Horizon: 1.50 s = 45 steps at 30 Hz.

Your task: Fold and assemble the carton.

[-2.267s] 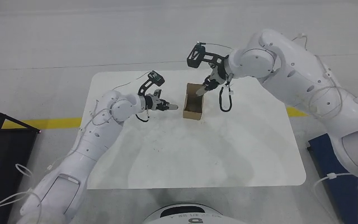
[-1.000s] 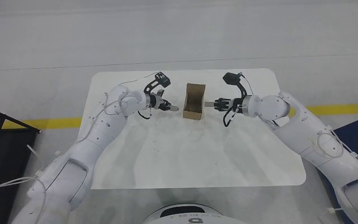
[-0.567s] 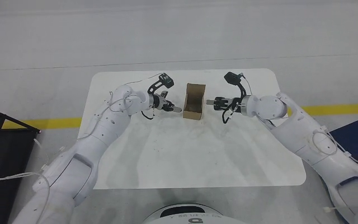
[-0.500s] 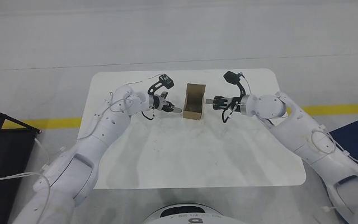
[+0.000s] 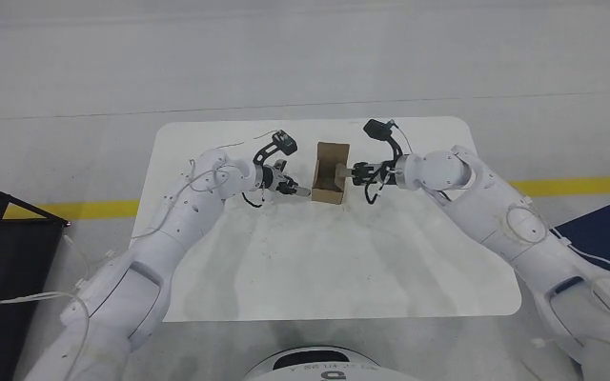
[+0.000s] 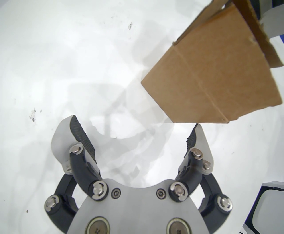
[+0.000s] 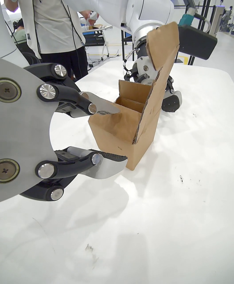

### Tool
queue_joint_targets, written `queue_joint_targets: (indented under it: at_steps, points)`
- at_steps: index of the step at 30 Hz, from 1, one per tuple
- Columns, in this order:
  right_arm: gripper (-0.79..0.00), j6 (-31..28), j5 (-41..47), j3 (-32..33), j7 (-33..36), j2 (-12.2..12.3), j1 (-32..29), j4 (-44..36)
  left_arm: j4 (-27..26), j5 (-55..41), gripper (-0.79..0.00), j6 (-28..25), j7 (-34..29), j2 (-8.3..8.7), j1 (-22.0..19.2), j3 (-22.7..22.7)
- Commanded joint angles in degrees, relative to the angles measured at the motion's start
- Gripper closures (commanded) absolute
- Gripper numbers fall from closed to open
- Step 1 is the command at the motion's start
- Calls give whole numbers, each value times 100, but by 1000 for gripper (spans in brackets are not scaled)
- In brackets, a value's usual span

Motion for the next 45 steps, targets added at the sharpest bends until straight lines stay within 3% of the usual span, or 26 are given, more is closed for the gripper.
queue_joint_targets:
  at_steps: [1,3,10,12,13,20,25,26,27,28,29,33,37,41,43,45]
  points:
    - [-493,73,-69,-72,110,-66,81,76,15,-9,-785,-24,-29,-7,11,9]
    - [-471,106,-88,-119,150,-136,143,157,25,-16,-785,-24,-23,-14,22,10]
    - [-268,182,-116,-229,344,-336,273,383,57,-33,-785,-41,28,-12,95,-24]
    - [-52,203,-117,-239,380,-382,296,454,53,-32,-785,-40,28,0,110,-53]
    - [0,235,-124,-245,402,-404,310,482,45,-23,-785,-42,30,8,118,-68]
    - [0,718,-530,-139,480,-419,386,357,-221,-102,-785,10,-31,96,173,-276]
    - [0,1320,-892,121,759,-237,157,-144,-845,-279,-785,178,-348,277,347,-661]
    - [-283,1400,-946,187,822,-193,92,-290,-1022,-363,-785,214,-388,329,432,-786]
    - [-480,1392,-912,286,858,-148,8,-453,-1215,-430,-785,245,-466,384,533,-908]
    - [-674,1368,-860,398,870,-101,-90,-596,-1439,-491,-785,295,-563,440,639,-1030]
    - [-785,1346,-833,508,876,-53,-187,-718,-1685,-572,-785,349,-667,493,750,-1156]
    - [-785,763,-438,1072,547,120,-687,-1008,-2751,-919,-785,722,-1015,685,1274,-1667]
    - [-785,34,-190,1571,203,253,-1129,-1092,-2751,-919,-785,722,-1015,685,1274,-1667]
    - [-785,34,-190,1571,203,253,-1129,-1092,-2750,-737,-785,768,-1105,693,1260,-1634]
    - [-785,34,-190,1571,203,253,-1129,-1092,-2900,-82,-785,1072,-1469,705,1194,-1465]
    - [-785,34,-190,1571,203,253,-1129,-1092,-3029,-83,-785,1393,-1578,691,1201,-1421]
